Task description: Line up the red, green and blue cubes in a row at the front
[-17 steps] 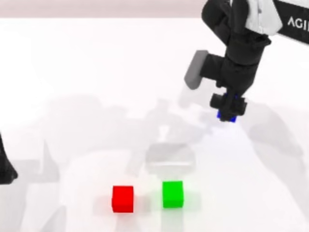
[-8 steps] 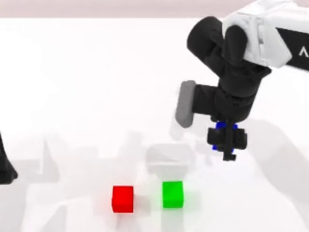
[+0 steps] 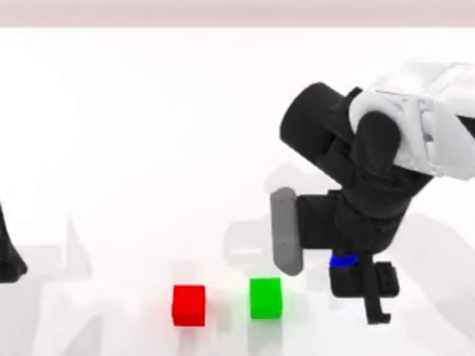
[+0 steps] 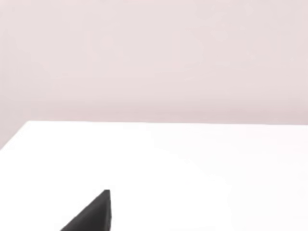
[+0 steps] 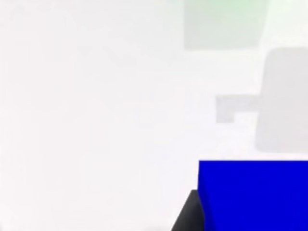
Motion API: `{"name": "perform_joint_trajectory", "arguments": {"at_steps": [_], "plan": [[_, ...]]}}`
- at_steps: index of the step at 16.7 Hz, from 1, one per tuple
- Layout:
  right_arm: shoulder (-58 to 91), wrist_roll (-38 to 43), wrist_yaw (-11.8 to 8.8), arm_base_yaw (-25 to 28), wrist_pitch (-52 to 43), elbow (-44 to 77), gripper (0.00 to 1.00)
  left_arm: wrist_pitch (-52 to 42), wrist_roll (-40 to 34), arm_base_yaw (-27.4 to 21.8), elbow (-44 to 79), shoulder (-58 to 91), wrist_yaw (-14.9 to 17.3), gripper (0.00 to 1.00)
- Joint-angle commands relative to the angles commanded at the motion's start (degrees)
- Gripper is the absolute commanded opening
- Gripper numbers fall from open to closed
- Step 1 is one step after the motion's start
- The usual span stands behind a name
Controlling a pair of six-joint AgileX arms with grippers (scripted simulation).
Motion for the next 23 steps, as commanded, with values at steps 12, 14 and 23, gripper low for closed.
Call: {"name": "perform_joint_trajectory", "arguments": {"at_steps": [12, 14, 23], "plan": [[5.2, 0.2, 0.0, 0.1, 15.6, -10.3, 0.0, 0.0, 0.0, 0.0, 0.0, 0.0, 0.0, 1.0], [5.3, 0.2, 0.0, 0.1, 15.7, -10.5, 0.0, 0.0, 0.0, 0.0, 0.0, 0.0, 0.0, 1.0], [5.3, 0.2, 0.0, 0.1, 15.7, -10.5, 0.53, 0.0, 0.0, 0.0, 0.0, 0.0, 0.0, 1.0]]}}
